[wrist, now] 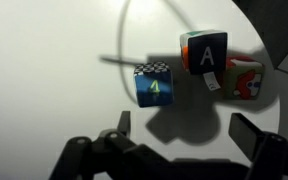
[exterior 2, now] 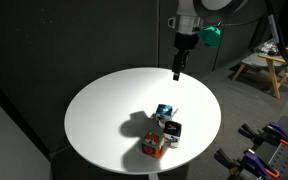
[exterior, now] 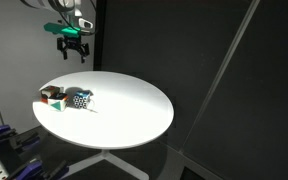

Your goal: Move one square plush toy to the right.

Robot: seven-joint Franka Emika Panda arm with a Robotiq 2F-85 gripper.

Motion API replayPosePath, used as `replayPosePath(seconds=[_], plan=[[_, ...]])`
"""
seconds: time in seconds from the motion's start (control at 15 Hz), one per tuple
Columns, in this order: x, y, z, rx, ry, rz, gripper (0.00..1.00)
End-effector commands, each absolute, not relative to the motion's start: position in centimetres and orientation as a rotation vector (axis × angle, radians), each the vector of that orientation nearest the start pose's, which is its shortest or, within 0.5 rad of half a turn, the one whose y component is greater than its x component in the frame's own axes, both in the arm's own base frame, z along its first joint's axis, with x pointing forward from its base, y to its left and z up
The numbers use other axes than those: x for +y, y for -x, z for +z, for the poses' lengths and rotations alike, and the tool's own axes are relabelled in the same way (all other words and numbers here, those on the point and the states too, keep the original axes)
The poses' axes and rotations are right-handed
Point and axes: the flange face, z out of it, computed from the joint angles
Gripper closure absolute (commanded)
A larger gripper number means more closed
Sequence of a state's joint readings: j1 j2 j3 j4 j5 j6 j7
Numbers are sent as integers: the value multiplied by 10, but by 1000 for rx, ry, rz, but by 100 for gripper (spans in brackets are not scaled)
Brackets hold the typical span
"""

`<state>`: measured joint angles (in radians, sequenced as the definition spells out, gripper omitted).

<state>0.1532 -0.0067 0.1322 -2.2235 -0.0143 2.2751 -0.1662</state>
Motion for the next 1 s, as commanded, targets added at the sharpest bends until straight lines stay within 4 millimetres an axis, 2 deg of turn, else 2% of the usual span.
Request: replayPosePath(seconds=[0.0, 0.47, 0.93], plan=[[152, -518, 362, -734, 3059, -166, 0], [154, -534, 305, -779, 3043, -197, 0], [153, -545, 266, -849, 3046, -117, 0]])
